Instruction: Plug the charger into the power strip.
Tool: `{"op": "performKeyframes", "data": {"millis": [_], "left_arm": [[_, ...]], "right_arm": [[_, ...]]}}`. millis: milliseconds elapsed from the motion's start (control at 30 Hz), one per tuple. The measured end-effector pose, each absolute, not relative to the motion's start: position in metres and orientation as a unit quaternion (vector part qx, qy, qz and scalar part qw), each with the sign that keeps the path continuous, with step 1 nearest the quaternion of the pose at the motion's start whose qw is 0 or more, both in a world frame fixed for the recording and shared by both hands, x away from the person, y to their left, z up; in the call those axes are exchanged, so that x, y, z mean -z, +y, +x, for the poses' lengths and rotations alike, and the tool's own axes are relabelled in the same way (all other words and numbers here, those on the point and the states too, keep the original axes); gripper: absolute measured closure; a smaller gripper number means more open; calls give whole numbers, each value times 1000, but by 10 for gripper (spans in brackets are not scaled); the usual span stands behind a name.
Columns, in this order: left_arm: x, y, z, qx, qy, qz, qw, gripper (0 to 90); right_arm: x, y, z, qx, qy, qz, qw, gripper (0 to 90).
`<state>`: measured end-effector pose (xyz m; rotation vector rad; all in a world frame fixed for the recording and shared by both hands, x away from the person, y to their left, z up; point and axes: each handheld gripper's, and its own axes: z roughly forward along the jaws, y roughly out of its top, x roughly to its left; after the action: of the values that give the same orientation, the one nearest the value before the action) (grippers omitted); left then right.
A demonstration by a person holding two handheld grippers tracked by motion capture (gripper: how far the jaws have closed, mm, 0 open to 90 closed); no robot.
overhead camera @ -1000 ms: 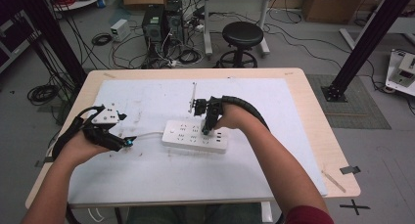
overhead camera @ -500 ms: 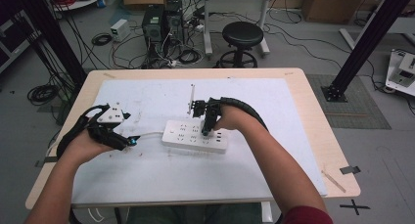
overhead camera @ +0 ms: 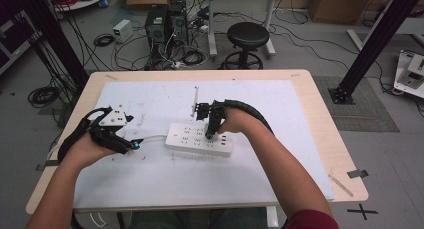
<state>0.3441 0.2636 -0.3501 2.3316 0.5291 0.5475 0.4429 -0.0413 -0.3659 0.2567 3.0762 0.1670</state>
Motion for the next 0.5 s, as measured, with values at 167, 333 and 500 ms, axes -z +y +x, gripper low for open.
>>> {"op": "performKeyframes", "data": {"millis": [167,333,500], "left_arm": [[350,265,345,-206,202,896,336,176],[351,267,347,-203,206,895,339,175],[351,267,349,-204,202,897,336,176]], "right_arm": [[365,-41,443,-58,994,87,24,628],[359,-51,443,-106,990,95,15,501],[356,-57,443,-117,987,110,17,447]]}}
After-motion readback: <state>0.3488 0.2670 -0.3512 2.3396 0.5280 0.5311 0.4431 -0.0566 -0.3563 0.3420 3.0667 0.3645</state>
